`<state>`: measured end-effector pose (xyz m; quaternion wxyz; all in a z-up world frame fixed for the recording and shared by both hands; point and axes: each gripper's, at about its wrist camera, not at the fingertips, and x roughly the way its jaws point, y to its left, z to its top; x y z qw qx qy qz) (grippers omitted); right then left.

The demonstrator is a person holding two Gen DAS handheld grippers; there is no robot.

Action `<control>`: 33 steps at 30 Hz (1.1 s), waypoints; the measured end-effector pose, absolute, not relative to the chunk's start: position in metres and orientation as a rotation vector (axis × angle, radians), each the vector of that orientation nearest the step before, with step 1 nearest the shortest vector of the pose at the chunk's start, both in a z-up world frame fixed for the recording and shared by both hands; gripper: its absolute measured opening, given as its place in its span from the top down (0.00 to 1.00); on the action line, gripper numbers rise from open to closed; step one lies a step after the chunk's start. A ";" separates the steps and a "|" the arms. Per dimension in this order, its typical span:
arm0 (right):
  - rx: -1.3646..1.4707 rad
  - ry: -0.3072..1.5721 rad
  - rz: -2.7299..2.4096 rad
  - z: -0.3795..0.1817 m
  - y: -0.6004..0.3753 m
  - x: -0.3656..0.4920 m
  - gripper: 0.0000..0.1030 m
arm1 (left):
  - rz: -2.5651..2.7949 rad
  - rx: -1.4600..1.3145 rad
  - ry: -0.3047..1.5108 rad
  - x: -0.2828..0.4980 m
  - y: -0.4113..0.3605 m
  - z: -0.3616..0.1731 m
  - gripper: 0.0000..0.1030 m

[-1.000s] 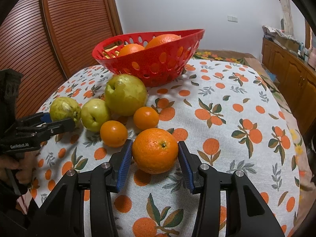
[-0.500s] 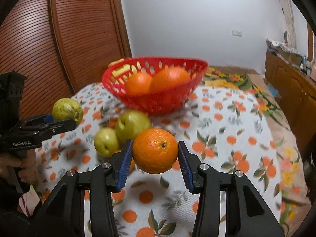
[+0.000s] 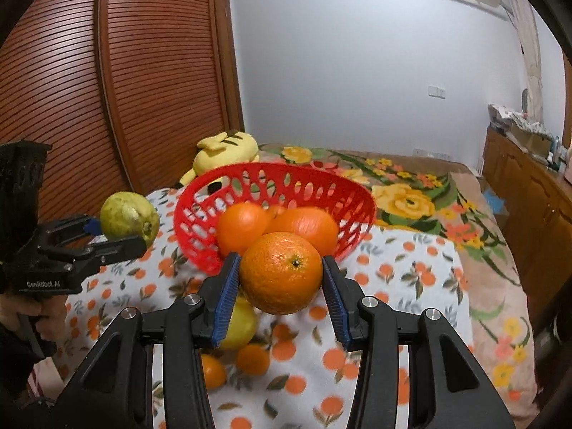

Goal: Organize fruits
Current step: 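Lift the yellow-green fruit and mandarin and carry both over the red basket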

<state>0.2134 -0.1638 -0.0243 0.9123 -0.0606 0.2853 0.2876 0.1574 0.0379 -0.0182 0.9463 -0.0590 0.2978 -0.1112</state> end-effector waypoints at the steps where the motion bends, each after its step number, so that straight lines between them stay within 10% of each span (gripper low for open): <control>1: -0.127 0.588 0.593 -0.023 -0.163 0.220 0.55 | -0.226 -0.117 0.608 0.162 0.038 -0.018 0.34; 33: -0.156 0.627 0.598 -0.032 -0.145 0.332 0.47 | -0.214 -0.051 0.663 0.276 0.035 -0.028 0.34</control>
